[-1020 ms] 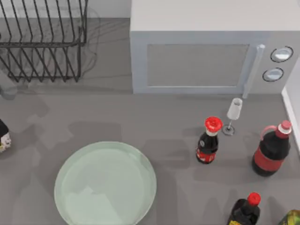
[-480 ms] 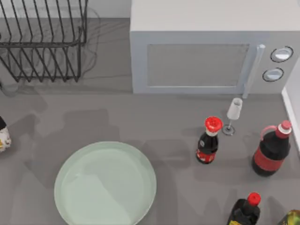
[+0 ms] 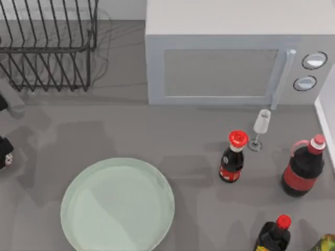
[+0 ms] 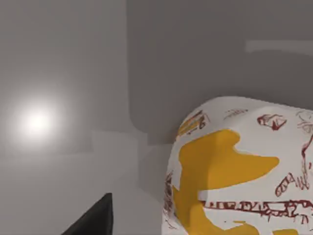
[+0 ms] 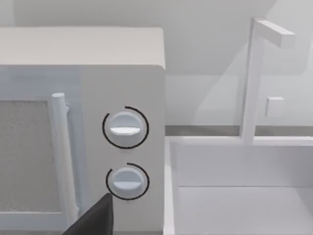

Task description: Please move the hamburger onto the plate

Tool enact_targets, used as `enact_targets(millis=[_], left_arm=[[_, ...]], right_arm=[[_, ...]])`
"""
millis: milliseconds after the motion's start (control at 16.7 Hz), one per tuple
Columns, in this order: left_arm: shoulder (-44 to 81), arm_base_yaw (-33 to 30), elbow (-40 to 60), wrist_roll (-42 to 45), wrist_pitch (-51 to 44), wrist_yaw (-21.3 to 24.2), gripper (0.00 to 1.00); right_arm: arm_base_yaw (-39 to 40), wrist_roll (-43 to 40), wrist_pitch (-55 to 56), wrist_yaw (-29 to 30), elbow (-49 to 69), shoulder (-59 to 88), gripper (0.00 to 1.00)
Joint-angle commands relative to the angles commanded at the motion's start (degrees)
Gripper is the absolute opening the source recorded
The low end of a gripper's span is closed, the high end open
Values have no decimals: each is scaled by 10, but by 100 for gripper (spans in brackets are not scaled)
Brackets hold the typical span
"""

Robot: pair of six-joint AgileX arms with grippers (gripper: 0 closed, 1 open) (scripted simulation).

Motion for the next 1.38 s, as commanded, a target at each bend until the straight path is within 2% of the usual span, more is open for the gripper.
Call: enact_targets(millis=[240, 540, 1320, 1380], left_arm=[[42, 1, -45, 2, 90, 0, 100], [48, 1, -52, 2, 100, 0, 100], [48, 1, -52, 2, 100, 0, 2], [48, 1, -52, 2, 100, 0, 0]], right_arm=[[0, 0, 0, 0, 0, 0, 100], [0, 0, 0, 0, 0, 0, 100], [0, 0, 0, 0, 0, 0, 100], [0, 0, 0, 0, 0, 0, 100]])
